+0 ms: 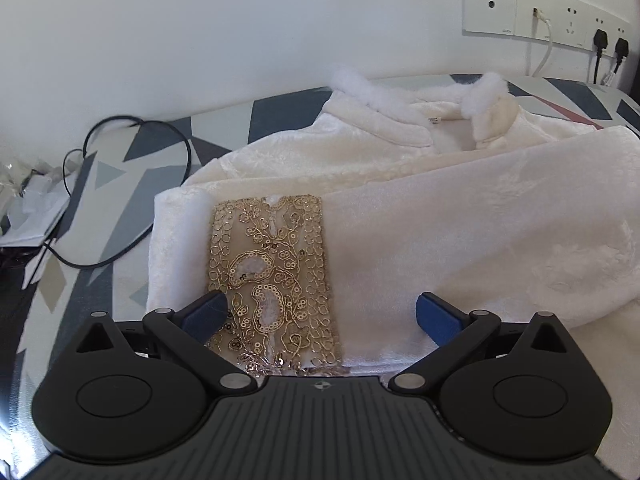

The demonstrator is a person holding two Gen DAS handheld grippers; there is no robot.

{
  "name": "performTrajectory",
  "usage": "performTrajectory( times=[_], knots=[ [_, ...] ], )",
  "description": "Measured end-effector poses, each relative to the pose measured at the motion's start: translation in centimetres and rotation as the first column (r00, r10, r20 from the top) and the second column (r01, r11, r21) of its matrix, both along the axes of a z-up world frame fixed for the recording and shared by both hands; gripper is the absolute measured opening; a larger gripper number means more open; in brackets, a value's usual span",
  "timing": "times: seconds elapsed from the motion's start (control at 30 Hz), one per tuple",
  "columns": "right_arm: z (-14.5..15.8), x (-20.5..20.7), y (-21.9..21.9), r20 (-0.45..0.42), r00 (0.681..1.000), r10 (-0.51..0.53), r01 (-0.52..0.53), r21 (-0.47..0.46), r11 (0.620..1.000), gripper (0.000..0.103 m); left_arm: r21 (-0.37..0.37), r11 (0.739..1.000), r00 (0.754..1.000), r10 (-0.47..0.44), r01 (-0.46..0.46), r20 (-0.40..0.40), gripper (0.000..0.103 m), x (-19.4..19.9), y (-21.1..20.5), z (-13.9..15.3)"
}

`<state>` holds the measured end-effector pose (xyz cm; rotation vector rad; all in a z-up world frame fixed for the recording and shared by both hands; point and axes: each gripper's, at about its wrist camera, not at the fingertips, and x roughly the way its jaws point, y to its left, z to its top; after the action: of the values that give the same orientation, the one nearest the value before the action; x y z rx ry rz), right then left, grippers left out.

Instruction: Fold clothes

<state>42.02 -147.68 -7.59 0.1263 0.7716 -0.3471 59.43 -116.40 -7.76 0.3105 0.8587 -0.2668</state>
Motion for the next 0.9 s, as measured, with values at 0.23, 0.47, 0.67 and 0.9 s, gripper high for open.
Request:
performTrajectory(
  times=[0.23, 0.47, 0.67, 0.9],
  knots=[
    [3.1, -4.4, 1.6, 0.033, 0.999, -0.040, 0.041, -0.027, 0.999, 0.102, -0.062, 0.998, 0.998, -0.018, 0.022, 0.063, 0.102, -3.2, 2.3, 3.4],
    [3.6, -10.6, 7.4, 0.056, 0.996, -0.073, 0.075, -0.043, 0.996, 0.102, -0.234, 0.968, 0.977, 0.130, -0.089, 0.170, 0.102, -9.7, 11.2, 6.0],
    [4.2, -16.8, 12.3, 0.095, 0.993, -0.072, 0.080, -0.087, 0.993, 0.102, -0.272, 0.953, 0.942, 0.208, -0.134, 0.263, 0.102, -15.1, 17.6, 7.3],
    [4.7, -21.7, 15.2, 0.109, 0.993, -0.034, 0.043, -0.075, 0.996, 0.102, -0.262, 0.941, 0.946, 0.266, -0.213, 0.185, 0.102, -18.4, 20.5, 5.9]
  ],
)
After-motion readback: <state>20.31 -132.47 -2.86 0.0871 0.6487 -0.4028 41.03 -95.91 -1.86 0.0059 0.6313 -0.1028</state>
